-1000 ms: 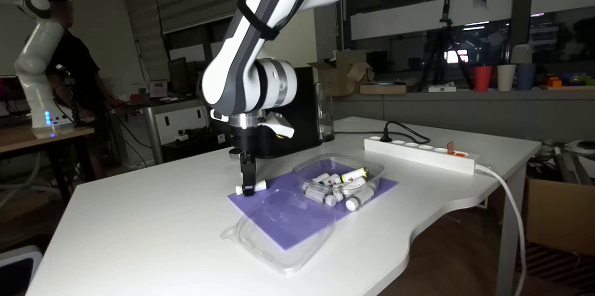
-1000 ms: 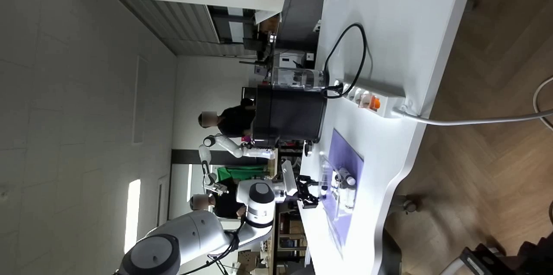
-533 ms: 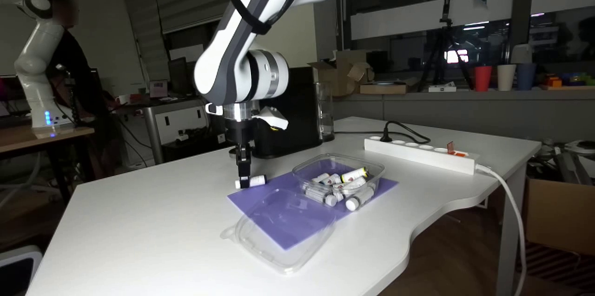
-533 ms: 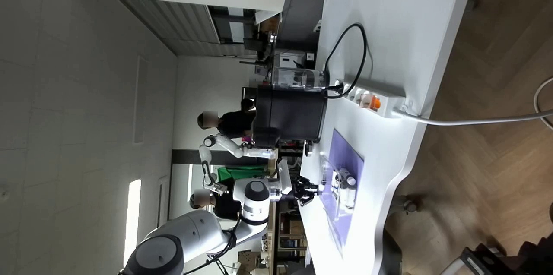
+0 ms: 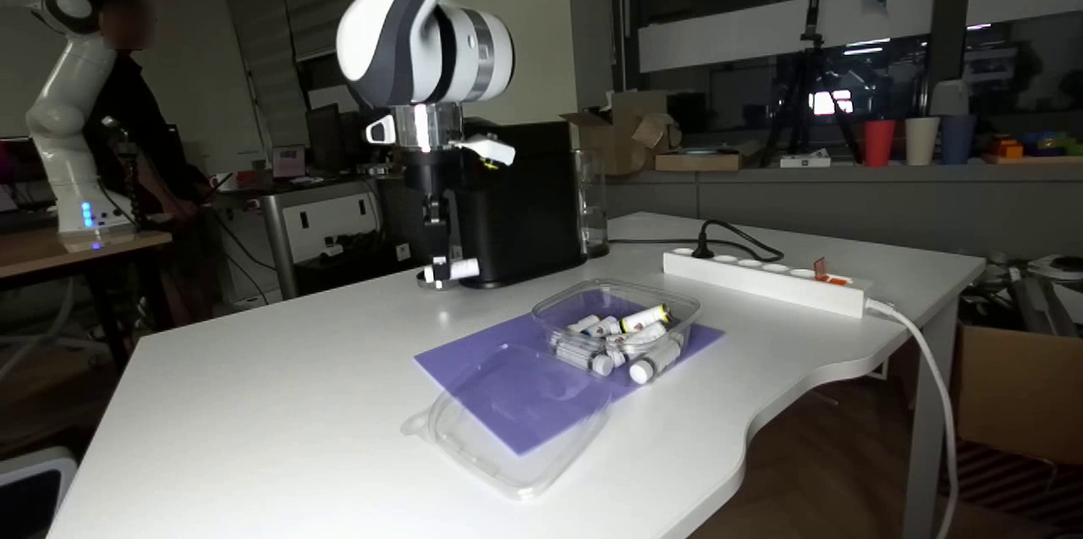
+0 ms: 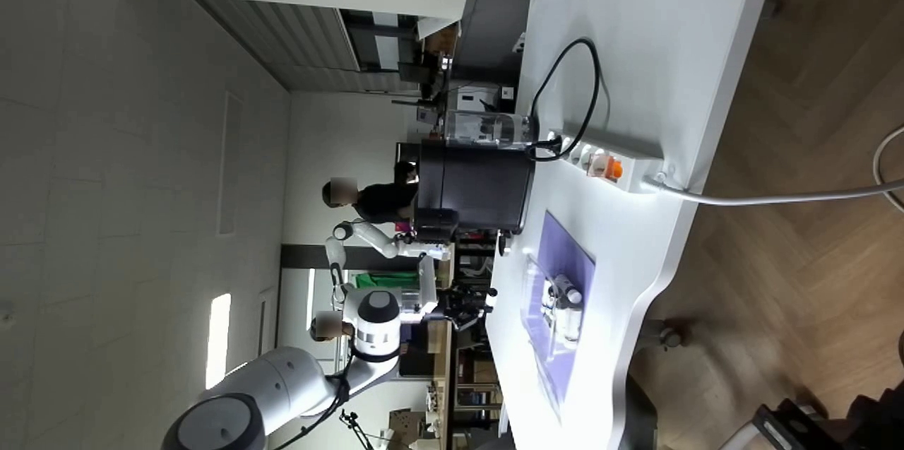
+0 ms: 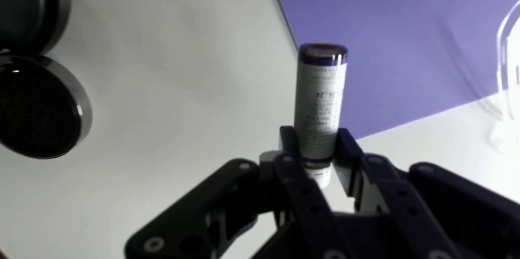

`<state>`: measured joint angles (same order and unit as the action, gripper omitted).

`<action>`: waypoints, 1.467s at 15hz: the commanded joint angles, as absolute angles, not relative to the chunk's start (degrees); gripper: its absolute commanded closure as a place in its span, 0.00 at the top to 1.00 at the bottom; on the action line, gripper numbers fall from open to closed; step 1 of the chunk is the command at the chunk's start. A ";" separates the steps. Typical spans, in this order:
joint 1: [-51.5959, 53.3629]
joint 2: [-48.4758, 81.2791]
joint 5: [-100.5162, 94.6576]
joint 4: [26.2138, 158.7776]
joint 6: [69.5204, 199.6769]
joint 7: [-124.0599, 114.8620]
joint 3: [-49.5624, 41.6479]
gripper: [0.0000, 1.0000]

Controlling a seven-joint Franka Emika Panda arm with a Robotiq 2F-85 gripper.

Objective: Put the white thing on the table in the clear container

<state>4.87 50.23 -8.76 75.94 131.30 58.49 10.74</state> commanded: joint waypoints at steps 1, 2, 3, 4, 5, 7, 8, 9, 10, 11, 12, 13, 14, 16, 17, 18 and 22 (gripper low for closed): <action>3.38 38.14 -7.71 88.01 132.61 54.47 10.07 0.07; 2.78 35.66 -7.27 90.48 133.09 53.81 10.17 0.07; 2.12 33.18 -6.59 93.13 133.97 53.11 10.18 0.07; 1.32 30.90 -5.83 95.94 135.54 52.78 10.21 0.07; 0.25 28.84 -4.90 98.65 137.00 52.77 10.35 0.07; -1.78 25.18 -2.19 104.42 140.94 53.23 10.48 0.07; -2.87 23.38 -0.62 107.51 142.78 53.62 10.49 0.07; -3.91 21.53 0.83 110.66 144.37 53.81 10.33 0.07; -5.18 19.97 2.64 113.83 146.29 54.77 10.52 0.07; -6.29 18.49 4.03 117.11 147.80 55.40 10.39 0.07; -7.01 17.33 5.22 119.40 147.90 55.93 10.27 0.07; -8.05 16.40 6.62 121.60 148.28 57.24 10.29 0.07; -8.39 15.82 6.92 123.49 148.97 57.95 9.76 0.07; -9.06 15.47 6.95 126.78 151.94 60.20 8.93 0.07; -9.33 15.73 6.88 127.95 153.64 60.76 8.58 0.07; -9.66 16.35 7.03 129.09 156.35 61.93 8.57 0.07; -12.46 19.27 11.08 131.75 164.90 65.48 11.72 0.15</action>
<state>-10.27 18.50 7.64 129.97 160.52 62.82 9.00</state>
